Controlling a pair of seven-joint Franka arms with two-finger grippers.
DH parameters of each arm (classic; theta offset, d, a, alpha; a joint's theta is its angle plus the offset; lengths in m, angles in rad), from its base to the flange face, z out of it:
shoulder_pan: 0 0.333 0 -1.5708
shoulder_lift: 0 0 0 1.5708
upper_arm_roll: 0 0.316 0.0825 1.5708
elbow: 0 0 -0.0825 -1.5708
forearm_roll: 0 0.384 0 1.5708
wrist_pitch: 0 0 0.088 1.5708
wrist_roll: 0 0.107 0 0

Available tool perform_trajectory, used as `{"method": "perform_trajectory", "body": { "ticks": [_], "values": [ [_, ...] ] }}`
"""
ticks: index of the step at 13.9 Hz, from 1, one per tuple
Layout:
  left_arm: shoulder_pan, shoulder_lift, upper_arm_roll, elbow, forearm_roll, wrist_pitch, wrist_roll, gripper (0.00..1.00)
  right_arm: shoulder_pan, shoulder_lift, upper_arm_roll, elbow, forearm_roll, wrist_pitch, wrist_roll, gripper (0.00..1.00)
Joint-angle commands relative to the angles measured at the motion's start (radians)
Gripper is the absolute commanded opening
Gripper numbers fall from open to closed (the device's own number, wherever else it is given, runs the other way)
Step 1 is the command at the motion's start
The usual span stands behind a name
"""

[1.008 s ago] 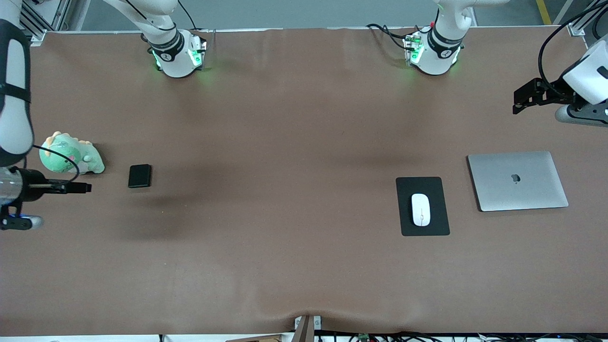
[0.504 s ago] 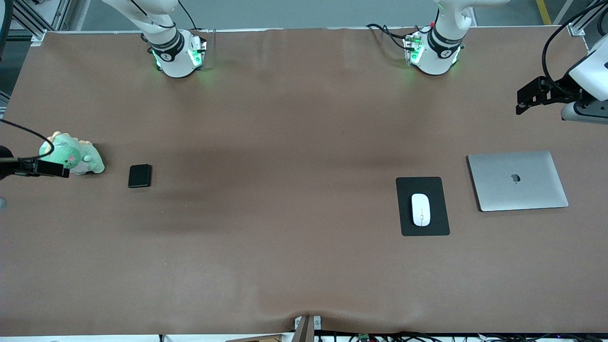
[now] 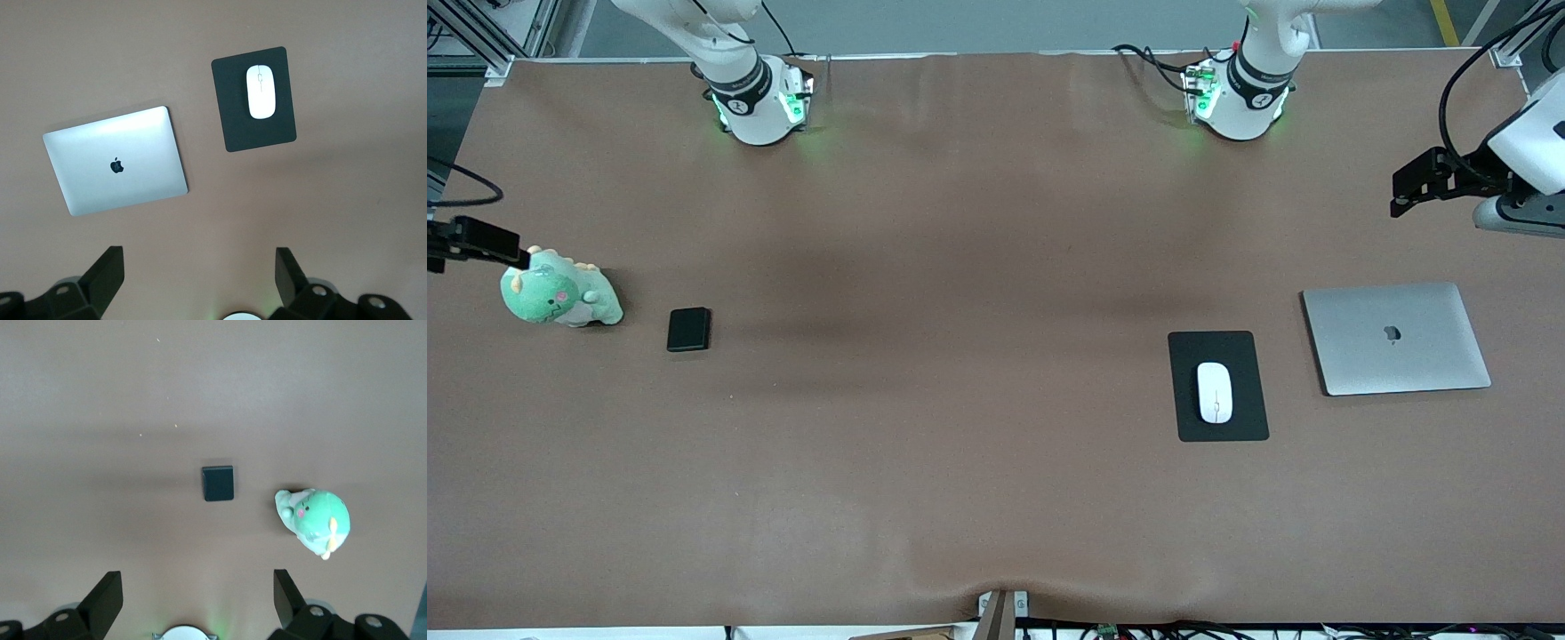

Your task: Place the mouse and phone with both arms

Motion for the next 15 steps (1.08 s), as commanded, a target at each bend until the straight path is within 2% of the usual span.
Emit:
{"method": "perform_trajectory", "body": {
  "ticks": [1,4,7,12,15],
  "values": [
    [-0.001,0.008,-0.004,0.022,0.002,-0.009,-0.002,1.0,0.021,-0.116,-0.03,-0.092,0.015,-0.002,-0.023,1.0],
    [-0.001,0.02,-0.001,0.023,0.019,-0.009,-0.001,1.0,0.057,-0.197,-0.063,-0.188,0.013,0.013,-0.023,1.0],
    [-0.001,0.02,-0.002,0.023,0.019,-0.009,-0.001,1.0,0.1,-0.286,-0.091,-0.295,0.012,0.087,-0.05,1.0],
    [-0.001,0.022,-0.002,0.023,0.019,-0.009,-0.001,1.0,0.091,-0.329,-0.106,-0.375,0.016,0.116,-0.118,1.0],
    [0.002,0.028,-0.002,0.023,0.021,-0.008,-0.001,1.0,0.1,-0.325,-0.108,-0.369,0.016,0.11,-0.118,1.0]
  ]
}}
